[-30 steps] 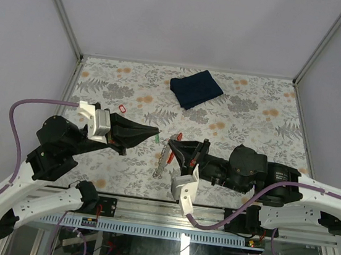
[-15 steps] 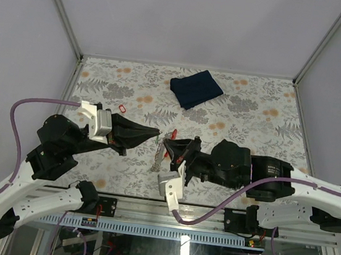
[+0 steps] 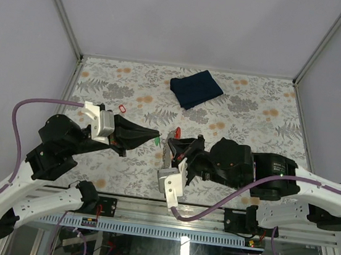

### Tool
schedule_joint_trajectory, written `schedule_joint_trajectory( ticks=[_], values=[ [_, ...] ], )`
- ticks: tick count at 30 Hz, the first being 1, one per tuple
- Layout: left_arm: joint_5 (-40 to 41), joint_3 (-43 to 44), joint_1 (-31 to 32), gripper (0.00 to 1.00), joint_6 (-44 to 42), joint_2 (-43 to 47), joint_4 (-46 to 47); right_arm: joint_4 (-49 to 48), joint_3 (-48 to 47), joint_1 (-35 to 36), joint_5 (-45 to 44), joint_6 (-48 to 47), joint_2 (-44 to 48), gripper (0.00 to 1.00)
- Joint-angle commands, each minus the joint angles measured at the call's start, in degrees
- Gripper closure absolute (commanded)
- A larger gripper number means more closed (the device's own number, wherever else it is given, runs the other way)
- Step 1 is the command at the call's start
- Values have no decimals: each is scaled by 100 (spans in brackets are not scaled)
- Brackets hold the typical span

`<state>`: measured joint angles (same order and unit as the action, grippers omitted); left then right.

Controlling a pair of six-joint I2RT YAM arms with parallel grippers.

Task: Put the keys on the keyring

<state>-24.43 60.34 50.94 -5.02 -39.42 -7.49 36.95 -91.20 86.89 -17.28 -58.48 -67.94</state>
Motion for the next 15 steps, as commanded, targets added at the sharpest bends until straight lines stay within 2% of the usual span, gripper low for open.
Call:
schedule_joint_trajectory(
  ticks=[1, 15],
  values=[
    [36, 254, -30, 100, -96, 3, 36, -56, -205, 107, -412, -7, 65, 100],
    [-23, 263, -26, 100, -23, -91, 14, -215, 129, 356, -808, -396, 220, 100]
  ],
)
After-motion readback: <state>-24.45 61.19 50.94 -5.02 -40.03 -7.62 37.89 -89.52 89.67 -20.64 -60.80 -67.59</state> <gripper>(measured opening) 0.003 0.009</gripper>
